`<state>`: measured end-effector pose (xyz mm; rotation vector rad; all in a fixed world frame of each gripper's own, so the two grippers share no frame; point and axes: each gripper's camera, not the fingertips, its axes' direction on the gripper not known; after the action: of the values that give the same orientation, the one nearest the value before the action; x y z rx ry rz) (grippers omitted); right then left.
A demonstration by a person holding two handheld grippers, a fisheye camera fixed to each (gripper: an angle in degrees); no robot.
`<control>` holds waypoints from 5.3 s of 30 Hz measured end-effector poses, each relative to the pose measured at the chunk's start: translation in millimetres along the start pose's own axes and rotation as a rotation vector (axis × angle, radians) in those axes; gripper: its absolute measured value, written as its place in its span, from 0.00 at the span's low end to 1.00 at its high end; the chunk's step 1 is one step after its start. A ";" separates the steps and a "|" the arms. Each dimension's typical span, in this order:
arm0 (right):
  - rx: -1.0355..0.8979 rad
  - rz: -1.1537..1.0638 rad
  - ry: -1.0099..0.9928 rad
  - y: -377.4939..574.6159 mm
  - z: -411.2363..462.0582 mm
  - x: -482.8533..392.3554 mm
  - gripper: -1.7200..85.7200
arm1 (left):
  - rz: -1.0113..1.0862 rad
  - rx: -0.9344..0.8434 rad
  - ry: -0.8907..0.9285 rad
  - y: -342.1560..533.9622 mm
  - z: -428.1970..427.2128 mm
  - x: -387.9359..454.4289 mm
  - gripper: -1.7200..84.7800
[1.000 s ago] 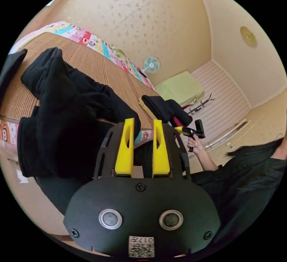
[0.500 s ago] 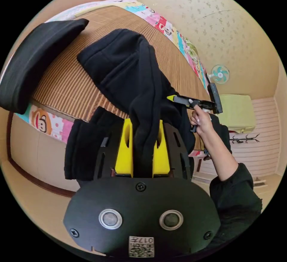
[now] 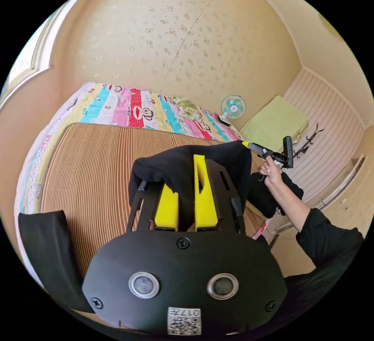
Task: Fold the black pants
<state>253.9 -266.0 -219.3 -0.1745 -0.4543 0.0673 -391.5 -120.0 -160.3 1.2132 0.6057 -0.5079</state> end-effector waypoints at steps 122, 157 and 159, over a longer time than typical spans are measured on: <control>-0.286 -0.444 -0.477 484.6 -166.7 -89.5 0.06 | 0.006 -0.728 0.262 301.9 145.5 172.3 0.23; -0.497 -0.069 -0.541 119.8 245.8 -67.7 0.17 | -1.049 -0.018 0.538 429.8 -84.5 -141.9 0.17; -0.477 -0.159 -0.549 169.3 196.5 -50.2 0.18 | -0.996 -0.053 0.465 434.5 -94.2 -138.8 0.18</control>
<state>117.6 -74.9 -98.1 -0.5953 -1.0285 -0.1564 -223.9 96.1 216.7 0.9133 1.6341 -1.0314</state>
